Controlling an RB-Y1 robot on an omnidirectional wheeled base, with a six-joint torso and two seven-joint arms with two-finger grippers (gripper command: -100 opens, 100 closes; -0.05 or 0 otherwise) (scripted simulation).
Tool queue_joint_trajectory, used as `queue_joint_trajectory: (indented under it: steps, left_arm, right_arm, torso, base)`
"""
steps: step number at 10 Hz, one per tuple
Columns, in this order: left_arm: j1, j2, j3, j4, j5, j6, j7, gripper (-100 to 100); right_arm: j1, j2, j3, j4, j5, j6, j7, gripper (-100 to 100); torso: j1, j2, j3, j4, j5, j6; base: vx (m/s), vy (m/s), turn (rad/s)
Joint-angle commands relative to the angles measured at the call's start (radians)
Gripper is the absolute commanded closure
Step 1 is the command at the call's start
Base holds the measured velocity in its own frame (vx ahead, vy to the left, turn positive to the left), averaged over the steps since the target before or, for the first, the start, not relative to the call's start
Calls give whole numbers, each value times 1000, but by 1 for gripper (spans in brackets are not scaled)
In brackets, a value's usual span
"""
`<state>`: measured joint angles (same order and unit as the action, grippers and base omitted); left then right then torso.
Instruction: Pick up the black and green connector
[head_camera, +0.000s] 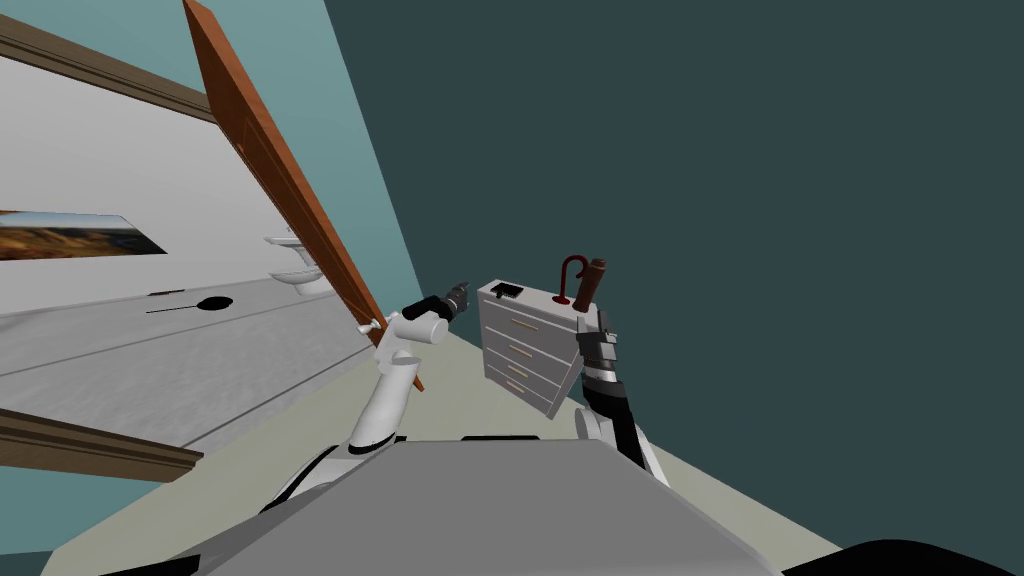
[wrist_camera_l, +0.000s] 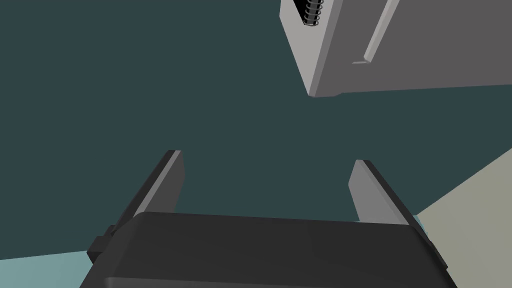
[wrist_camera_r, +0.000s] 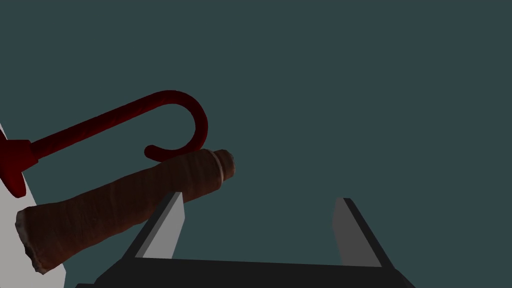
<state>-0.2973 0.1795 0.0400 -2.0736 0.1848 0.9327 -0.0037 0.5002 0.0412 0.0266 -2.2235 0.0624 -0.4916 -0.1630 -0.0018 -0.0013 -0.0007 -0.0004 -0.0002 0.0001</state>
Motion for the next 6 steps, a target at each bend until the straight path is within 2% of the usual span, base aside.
queue_joint_trajectory:
  steps: [1,2,4,5,6]
  left_arm:
    - [-8,0,1,2,0,38,1,-100]
    - [-50,0,2,18,5,72,8,-100]
    - [-50,0,2,18,5,115,8,-100]
    - [-91,0,3,35,8,152,16,-100]
    - [-91,0,3,35,8,175,16,-100]
  right_arm:
    - [0,0,0,0,0,0,0,0]
    - [0,0,0,0,0,0,0,0]
    - [0,0,0,0,0,0,0,0]
    - [0,0,0,0,0,0,0,0]
    - [0,0,0,0,0,0,0,0]
  torso:
    - [0,0,0,0,0,0]
    - [0,1,0,0,0,0]
    - [0,0,0,0,0,0]
    - [0,0,0,0,0,0]
    - [0,0,0,0,0,0]
  base:
    - [9,-3,-1]
    - [20,-8,2]
    - [15,-7,0]
    - [22,-12,-5]
    - [29,-13,-5]
